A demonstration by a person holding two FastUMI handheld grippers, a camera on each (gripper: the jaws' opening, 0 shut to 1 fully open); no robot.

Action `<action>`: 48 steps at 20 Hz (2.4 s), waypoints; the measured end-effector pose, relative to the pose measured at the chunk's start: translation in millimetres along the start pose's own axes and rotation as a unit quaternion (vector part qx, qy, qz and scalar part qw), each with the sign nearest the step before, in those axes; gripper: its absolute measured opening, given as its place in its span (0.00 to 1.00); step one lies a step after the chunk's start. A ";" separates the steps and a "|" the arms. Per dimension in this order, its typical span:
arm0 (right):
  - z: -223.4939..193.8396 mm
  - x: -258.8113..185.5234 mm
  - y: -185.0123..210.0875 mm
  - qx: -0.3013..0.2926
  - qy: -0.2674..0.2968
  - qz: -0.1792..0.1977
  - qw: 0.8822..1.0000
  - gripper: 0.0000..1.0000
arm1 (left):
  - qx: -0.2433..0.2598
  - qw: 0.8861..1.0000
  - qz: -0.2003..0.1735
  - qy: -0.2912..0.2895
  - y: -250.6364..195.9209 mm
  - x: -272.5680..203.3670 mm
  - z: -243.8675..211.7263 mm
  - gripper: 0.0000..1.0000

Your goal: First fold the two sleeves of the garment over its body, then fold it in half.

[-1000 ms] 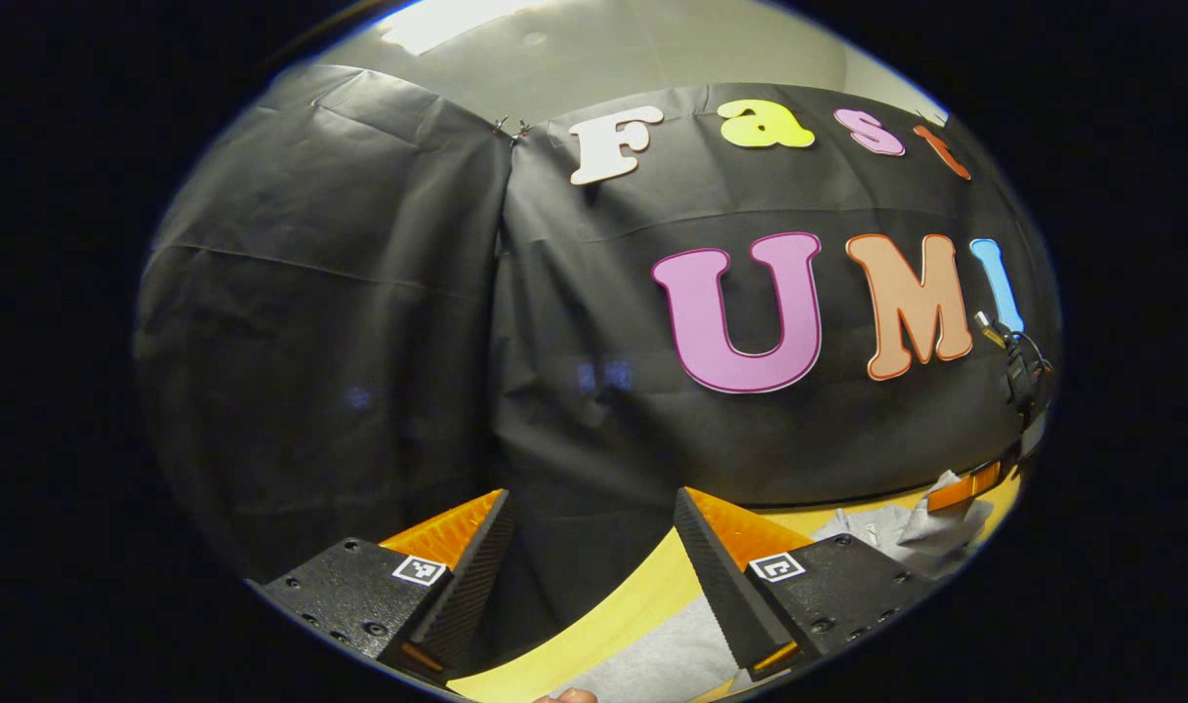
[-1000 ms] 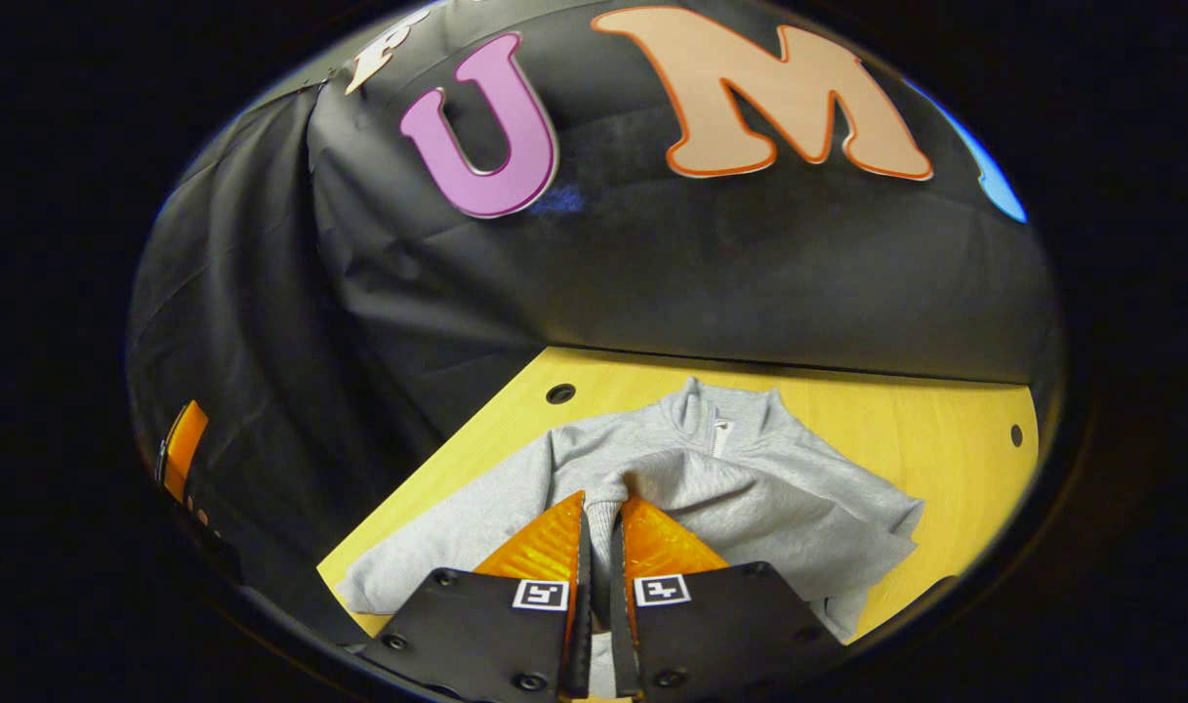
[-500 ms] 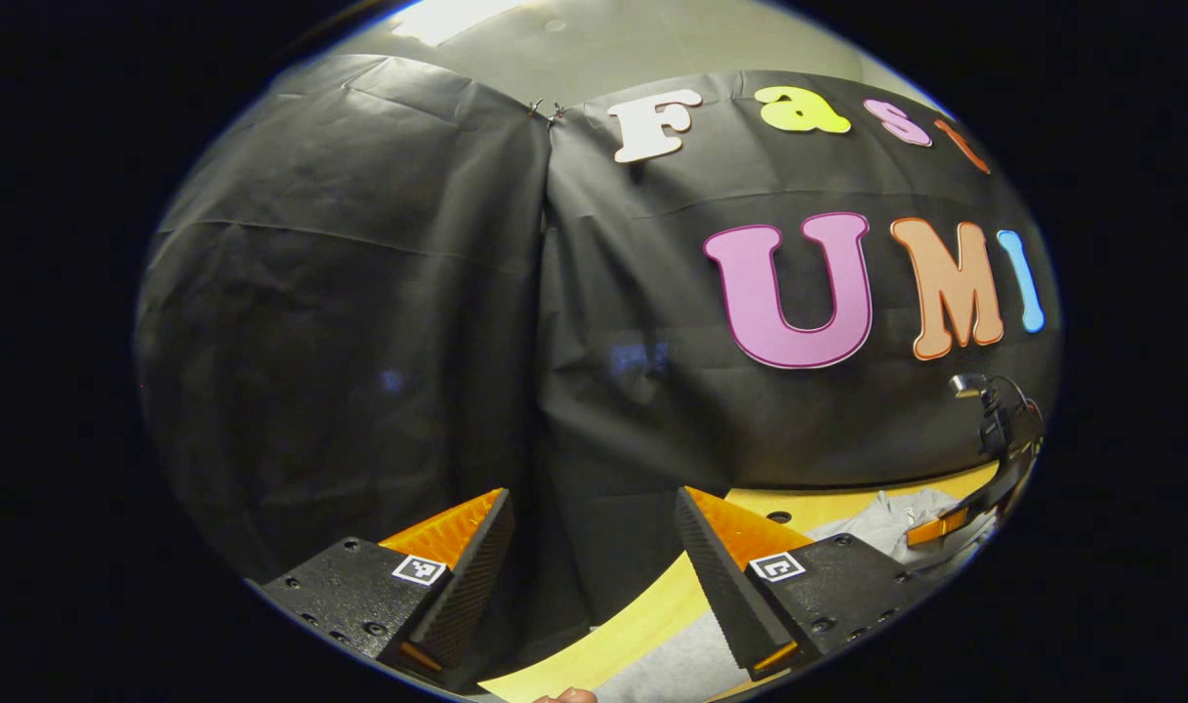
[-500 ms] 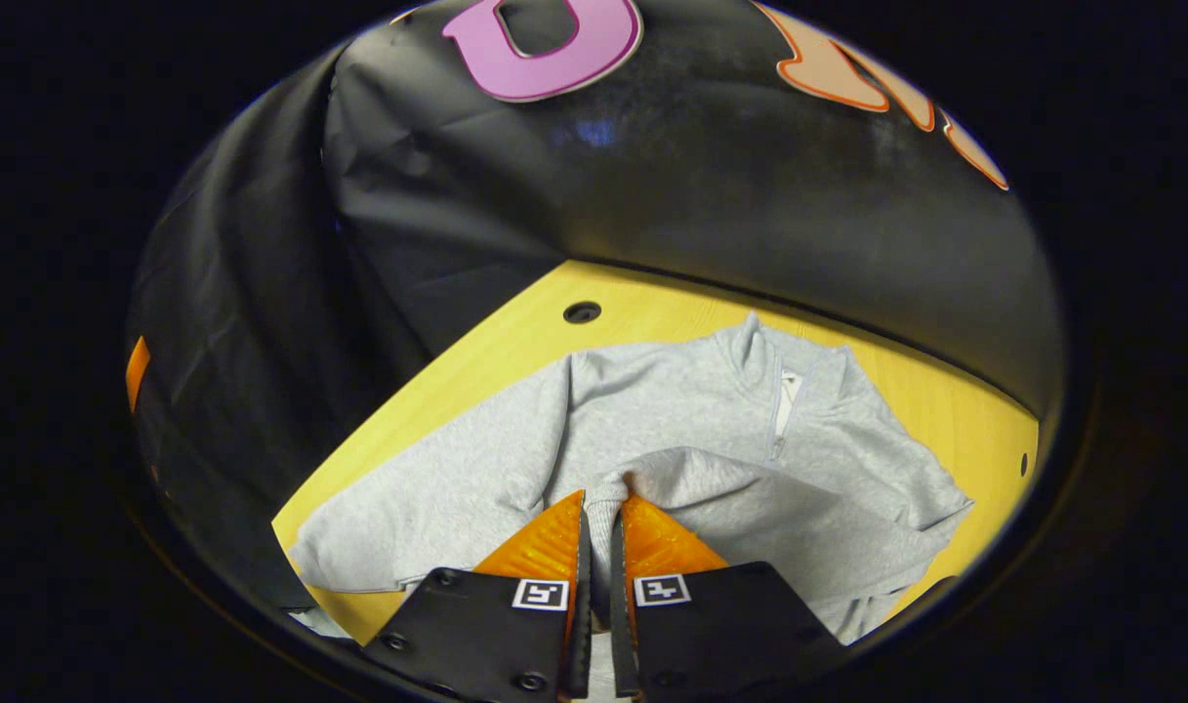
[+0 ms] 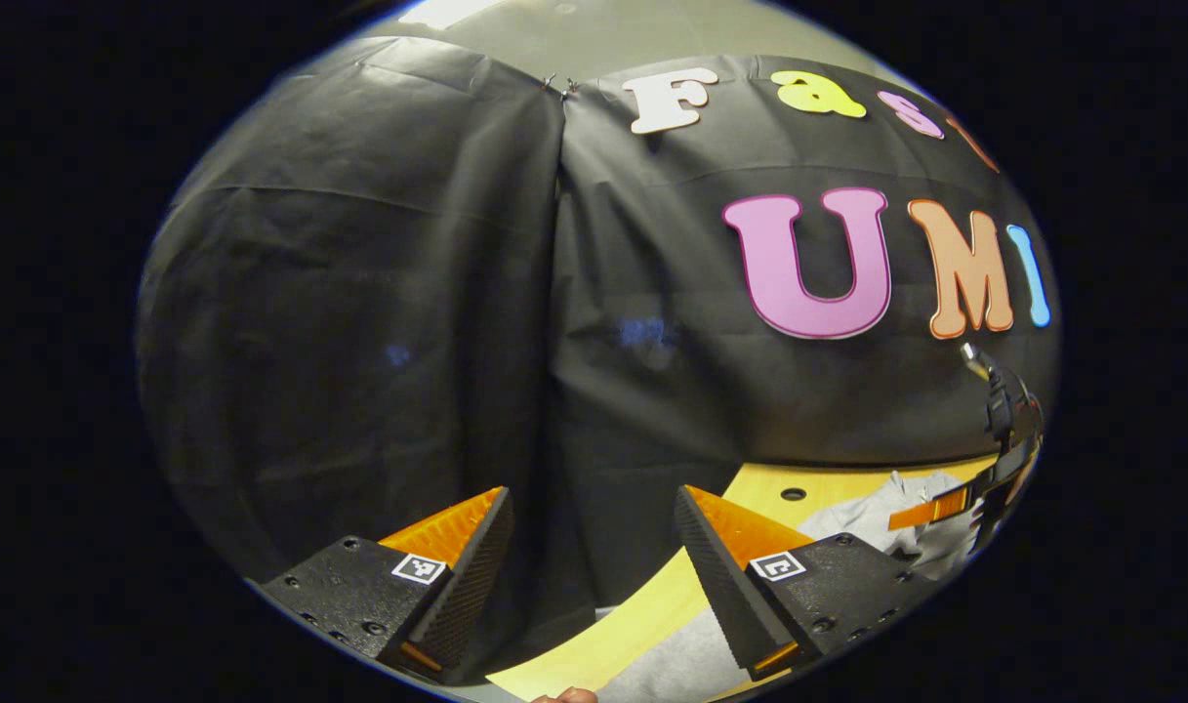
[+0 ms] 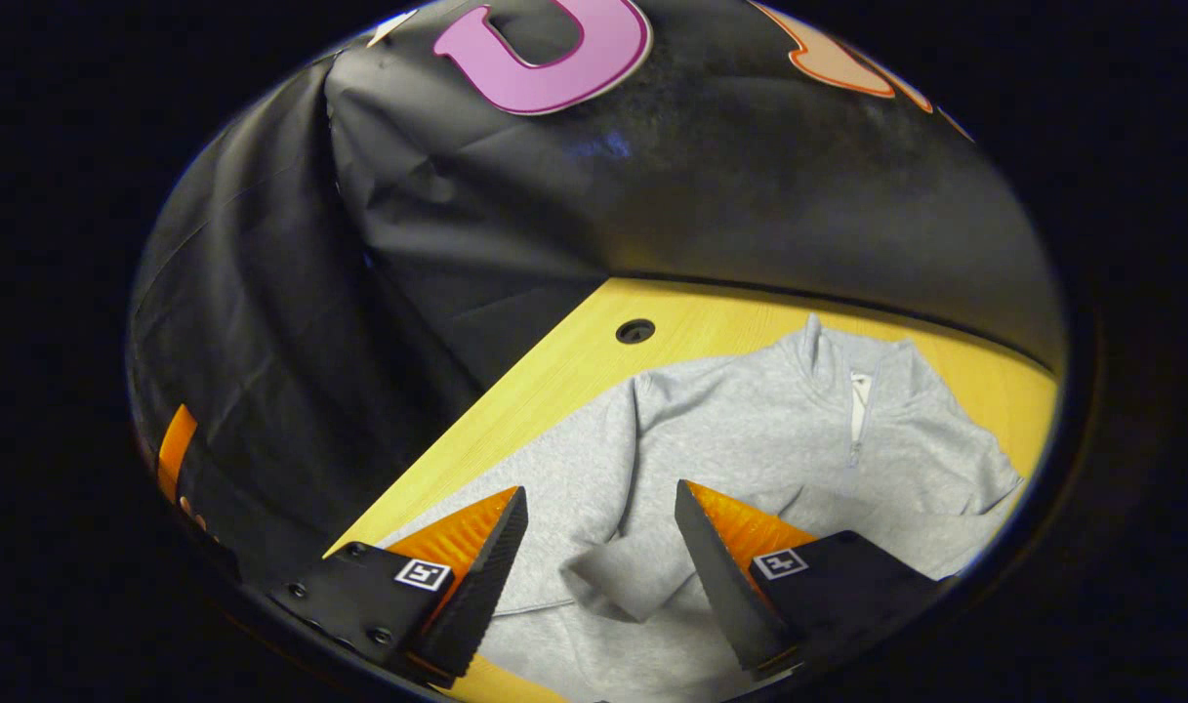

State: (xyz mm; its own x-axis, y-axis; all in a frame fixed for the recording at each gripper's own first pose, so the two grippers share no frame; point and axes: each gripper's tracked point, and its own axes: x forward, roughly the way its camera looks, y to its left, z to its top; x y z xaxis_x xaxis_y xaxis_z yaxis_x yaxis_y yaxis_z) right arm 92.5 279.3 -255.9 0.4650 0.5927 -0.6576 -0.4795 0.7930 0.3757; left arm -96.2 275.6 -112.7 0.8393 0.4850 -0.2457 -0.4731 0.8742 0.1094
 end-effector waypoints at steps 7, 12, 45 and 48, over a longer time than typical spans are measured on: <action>27.2 -61.5 -18.6 -0.025 -0.079 -0.030 0.996 0.95 | -0.033 0.987 -0.044 0.148 -8.8 -9.0 -120.9 0.97; 27.6 -99.5 -46.4 -0.062 -0.103 -0.060 0.991 0.96 | -0.044 0.965 -0.079 0.247 -26.9 -38.8 -199.2 1.00; -31.7 -206.9 -123.8 -0.007 -0.129 -0.140 0.982 0.96 | -0.047 0.952 -0.128 0.274 -125.0 4.8 -132.1 0.02; -39.9 -223.7 -135.5 -0.001 -0.133 -0.155 0.979 0.96 | -0.033 0.956 -0.175 0.233 -168.1 13.4 -86.0 0.02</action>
State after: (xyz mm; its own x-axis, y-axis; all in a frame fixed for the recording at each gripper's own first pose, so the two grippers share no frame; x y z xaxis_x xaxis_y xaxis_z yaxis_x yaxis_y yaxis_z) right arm 23.8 33.6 -185.8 0.7657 0.3398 -0.5462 -0.2858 0.9404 0.1844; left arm -28.5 133.0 -217.2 0.7466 0.0865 -0.6596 -0.2138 0.9701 -0.1148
